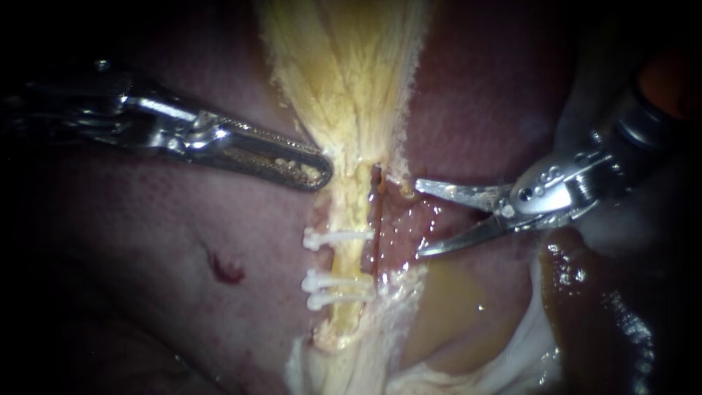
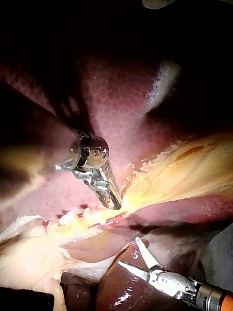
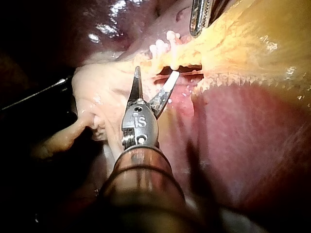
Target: Go to the cutting position left tube
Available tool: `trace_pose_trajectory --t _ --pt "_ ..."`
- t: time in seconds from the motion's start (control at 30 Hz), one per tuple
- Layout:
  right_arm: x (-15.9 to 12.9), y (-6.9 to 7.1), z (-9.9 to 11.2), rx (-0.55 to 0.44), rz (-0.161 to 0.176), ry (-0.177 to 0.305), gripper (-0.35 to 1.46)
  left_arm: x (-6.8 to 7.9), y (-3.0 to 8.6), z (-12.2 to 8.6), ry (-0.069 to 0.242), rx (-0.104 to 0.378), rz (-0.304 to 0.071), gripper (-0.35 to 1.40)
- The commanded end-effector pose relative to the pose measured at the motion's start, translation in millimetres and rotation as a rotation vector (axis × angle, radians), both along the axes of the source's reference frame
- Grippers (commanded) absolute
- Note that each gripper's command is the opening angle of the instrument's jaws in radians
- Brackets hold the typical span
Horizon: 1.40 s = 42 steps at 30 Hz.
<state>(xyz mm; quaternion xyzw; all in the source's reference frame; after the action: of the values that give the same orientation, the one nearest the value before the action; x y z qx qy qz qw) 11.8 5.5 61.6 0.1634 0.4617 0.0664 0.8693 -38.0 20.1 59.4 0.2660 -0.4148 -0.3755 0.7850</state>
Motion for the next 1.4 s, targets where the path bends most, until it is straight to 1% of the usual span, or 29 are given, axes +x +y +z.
trace_pose_trajectory --t 0.03,0.17,0.27,0.4,0.57,0.7,0.8,0.87,0.97,1.07,1.3,1.4 --pt "0.0 0.0 0.0 0.000 0.000 0.000 1.42 0.2 0.0 -0.2 0.000 0.000 0.000 -0.35" --pt "0.0 0.0 0.0 0.000 0.000 0.000 1.42 1.1 0.1 -1.6 -0.003 -0.001 -0.007 -0.35" --pt "0.0 0.0 0.0 0.000 0.000 0.000 1.42 2.2 0.3 -3.3 -0.014 -0.003 -0.019 -0.35" --pt "0.0 -0.1 0.0 0.000 -0.001 0.000 1.44 4.0 0.7 -5.6 -0.023 -0.008 -0.038 -0.35" --pt "0.1 -0.1 0.0 0.000 -0.001 0.001 1.44 5.3 1.3 -7.3 -0.031 -0.010 -0.055 -0.35" --pt "0.2 -0.1 0.0 -0.001 -0.001 0.001 1.44 5.4 1.3 -7.2 -0.029 -0.011 -0.057 -0.35" --pt "0.4 -0.4 -0.1 -0.004 -0.002 0.001 1.44 5.4 1.2 -6.8 -0.029 -0.013 -0.057 -0.35" --pt "0.7 -0.7 -0.1 0.000 -0.009 0.007 1.44 5.3 1.2 -6.5 -0.029 -0.014 -0.057 -0.35" --pt "1.4 -1.3 0.0 0.000 -0.019 0.014 1.44 5.3 1.2 -6.1 -0.028 -0.015 -0.057 -0.35" --pt "2.3 -2.2 0.5 0.000 -0.040 0.028 1.44 5.2 1.1 -6.0 -0.028 -0.016 -0.057 -0.35" --pt "4.5 -4.2 2.3 0.045 -0.053 0.030 1.44 5.1 1.1 -6.1 -0.027 -0.016 -0.058 -0.35" --pt "5.3 -4.7 3.0 0.053 -0.059 0.029 1.44 5.1 1.1 -6.1 -0.027 -0.016 -0.058 -0.35"
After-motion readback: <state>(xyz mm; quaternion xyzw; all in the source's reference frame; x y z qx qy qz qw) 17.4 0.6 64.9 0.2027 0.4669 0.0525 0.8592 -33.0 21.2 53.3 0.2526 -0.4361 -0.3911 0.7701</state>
